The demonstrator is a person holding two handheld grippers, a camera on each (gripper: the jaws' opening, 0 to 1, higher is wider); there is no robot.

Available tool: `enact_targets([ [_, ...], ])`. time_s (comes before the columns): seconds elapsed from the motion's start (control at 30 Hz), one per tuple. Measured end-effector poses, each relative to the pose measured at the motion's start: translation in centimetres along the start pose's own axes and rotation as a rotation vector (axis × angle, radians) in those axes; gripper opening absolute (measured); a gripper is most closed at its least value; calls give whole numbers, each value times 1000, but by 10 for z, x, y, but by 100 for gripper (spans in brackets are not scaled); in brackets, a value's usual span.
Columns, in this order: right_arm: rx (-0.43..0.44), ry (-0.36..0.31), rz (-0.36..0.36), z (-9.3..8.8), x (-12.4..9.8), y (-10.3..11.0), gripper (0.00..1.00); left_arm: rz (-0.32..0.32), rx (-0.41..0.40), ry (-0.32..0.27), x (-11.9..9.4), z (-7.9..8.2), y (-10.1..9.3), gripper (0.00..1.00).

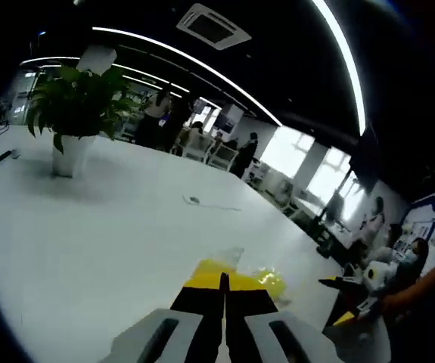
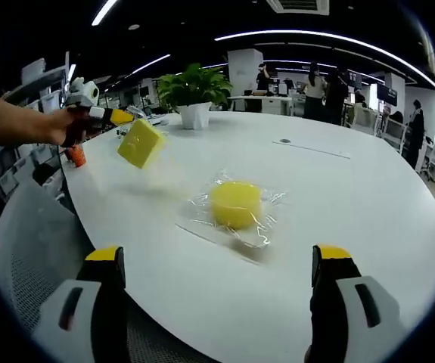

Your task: Compare the silicone blocks by pressing each to a similar depth, holding the contact briefly, and releasing to observe deformation and rebound differences across the visible hardness samples.

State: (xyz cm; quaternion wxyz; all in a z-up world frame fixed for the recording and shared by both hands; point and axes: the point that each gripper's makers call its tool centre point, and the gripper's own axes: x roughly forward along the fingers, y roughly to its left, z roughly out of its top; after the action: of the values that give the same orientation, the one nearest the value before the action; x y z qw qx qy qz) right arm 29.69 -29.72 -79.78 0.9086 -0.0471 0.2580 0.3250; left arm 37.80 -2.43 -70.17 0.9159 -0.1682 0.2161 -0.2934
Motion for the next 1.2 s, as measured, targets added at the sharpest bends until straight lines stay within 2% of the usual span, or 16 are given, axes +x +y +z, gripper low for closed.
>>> enact_targets([
  [0.17, 5, 8, 13, -1, 1, 3, 96, -21, 31, -26, -1, 14, -13, 0],
  [0.33, 14, 6, 19, -1, 0, 4, 96, -50, 40, -87, -8, 37, -27, 0],
  [0.57, 17, -18, 10, 2, 0, 2, 96, -76, 61, -123, -10, 55, -42, 0],
  [0.83, 5, -13, 24, 1, 1, 5, 96, -105, 68, -151, -15, 63, -65, 0],
  [1.1, 5, -13, 39, 3, -1, 8, 96, -124, 66, -169, -22, 61, -77, 0],
  [1.13, -67, -46, 77, 11, -1, 14, 96, -131, 68, -169, -23, 61, -79, 0],
  [1.17, -68, -91, 106, 20, -2, 20, 96, -139, 71, -166, -24, 61, -81, 0],
  [1.2, -69, -103, 107, 24, -3, 21, 96, -144, 77, -167, -25, 62, -83, 0],
])
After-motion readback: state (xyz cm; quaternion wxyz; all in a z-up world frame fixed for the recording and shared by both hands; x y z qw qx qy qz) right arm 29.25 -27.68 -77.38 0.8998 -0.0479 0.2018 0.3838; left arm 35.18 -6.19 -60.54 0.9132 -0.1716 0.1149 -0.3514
